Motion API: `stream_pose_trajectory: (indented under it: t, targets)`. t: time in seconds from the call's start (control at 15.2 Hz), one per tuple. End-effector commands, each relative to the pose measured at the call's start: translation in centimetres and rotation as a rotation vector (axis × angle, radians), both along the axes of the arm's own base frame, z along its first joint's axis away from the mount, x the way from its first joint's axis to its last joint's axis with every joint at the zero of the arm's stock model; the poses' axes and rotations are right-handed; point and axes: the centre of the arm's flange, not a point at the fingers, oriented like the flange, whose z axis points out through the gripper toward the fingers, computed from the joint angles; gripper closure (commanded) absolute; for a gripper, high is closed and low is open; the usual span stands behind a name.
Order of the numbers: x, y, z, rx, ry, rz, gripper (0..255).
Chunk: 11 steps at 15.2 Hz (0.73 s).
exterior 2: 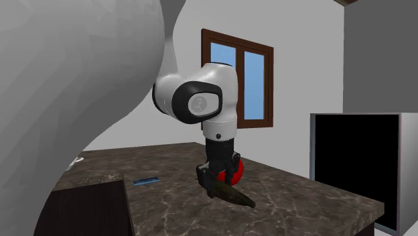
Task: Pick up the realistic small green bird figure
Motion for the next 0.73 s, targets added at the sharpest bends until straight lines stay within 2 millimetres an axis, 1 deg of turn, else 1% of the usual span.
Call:
stream_pose_trajectory:
  t: [0.0, 0.07, 0.66]
  targets:
    - [0.0, 0.0, 0.0, 0.0, 0.001, 0.0, 255]
    - [0.0, -0.1, 0.0, 0.0, 0.001, 0.0, 255]
    - [0.0, -0.1, 4.8, 0.0, 0.001, 0.0, 255]
